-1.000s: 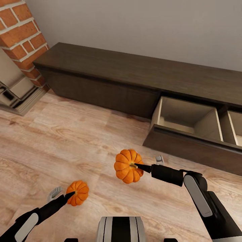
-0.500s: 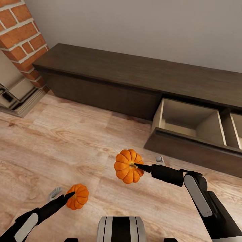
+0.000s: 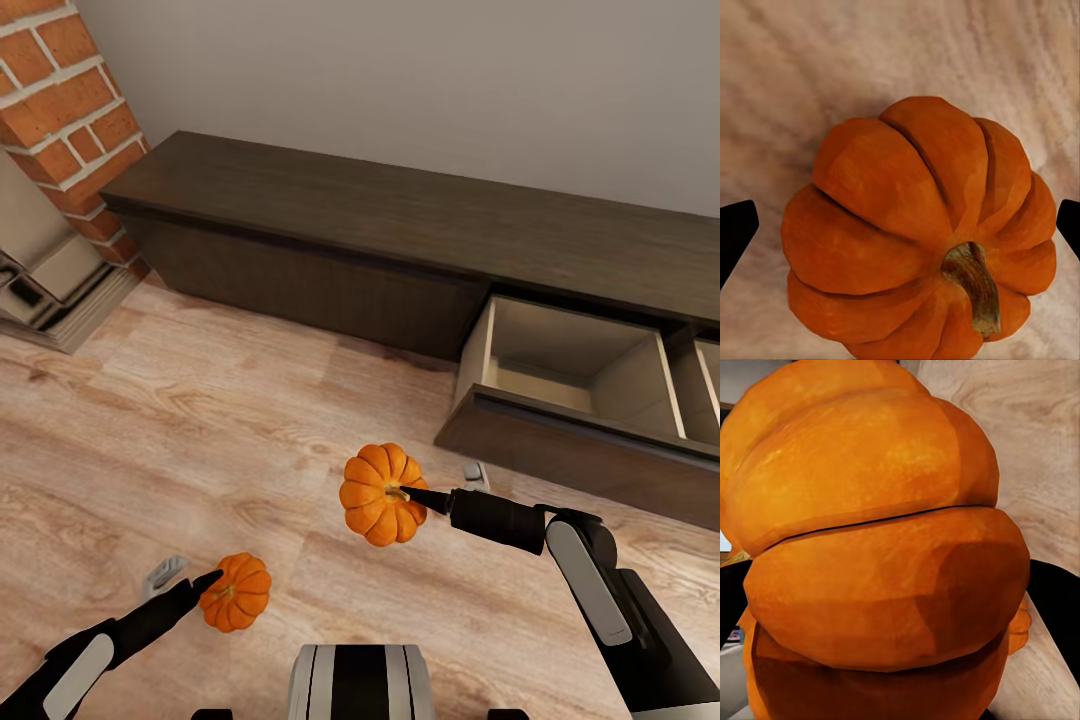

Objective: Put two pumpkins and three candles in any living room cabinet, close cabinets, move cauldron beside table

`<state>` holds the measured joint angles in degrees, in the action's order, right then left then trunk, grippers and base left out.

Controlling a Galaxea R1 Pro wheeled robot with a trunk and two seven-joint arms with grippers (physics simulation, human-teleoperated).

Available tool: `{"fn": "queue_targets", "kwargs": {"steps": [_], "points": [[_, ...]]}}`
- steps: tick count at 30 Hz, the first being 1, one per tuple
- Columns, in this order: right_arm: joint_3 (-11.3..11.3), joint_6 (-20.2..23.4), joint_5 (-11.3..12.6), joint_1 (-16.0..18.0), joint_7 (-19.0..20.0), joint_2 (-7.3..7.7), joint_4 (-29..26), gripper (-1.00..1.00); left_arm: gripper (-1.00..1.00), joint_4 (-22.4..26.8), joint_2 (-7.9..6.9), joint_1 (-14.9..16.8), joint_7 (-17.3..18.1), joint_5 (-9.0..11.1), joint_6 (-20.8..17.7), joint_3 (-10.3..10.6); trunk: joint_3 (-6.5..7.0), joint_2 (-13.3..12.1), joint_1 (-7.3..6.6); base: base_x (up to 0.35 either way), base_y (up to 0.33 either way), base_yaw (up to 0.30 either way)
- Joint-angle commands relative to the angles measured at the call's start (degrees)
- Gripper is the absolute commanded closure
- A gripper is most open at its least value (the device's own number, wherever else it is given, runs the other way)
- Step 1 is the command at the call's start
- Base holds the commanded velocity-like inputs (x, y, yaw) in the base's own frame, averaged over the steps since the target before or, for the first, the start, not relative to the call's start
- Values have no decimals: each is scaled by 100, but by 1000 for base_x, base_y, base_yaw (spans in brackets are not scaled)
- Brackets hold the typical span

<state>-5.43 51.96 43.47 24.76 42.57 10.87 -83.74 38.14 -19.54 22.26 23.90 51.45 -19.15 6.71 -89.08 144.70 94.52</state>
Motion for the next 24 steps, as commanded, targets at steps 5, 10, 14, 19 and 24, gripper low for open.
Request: {"fn": "queue_targets", "kwargs": {"steps": [5,10,14,19,24], "points": [[-1,31,23,3,-3,3,-2,100,-100,1,-6,3,0,58,-27,15,-3,1,-1,1,5,0],[-2,31,27,3,-3,9,-2,100,-100,1,-9,3,-3,64,-27,15,-70,5,7,0,0,0],[-1,32,30,3,2,17,-8,100,-100,1,-7,4,-1,65,-27,15,-70,5,7,0,0,0],[2,33,30,3,5,20,-7,100,-100,1,-7,5,0,59,-27,15,-158,11,17,0,0,0],[3,34,30,3,6,20,-5,100,-100,1,-6,4,7,62,-27,15,-203,13,22,0,0,0]]}}
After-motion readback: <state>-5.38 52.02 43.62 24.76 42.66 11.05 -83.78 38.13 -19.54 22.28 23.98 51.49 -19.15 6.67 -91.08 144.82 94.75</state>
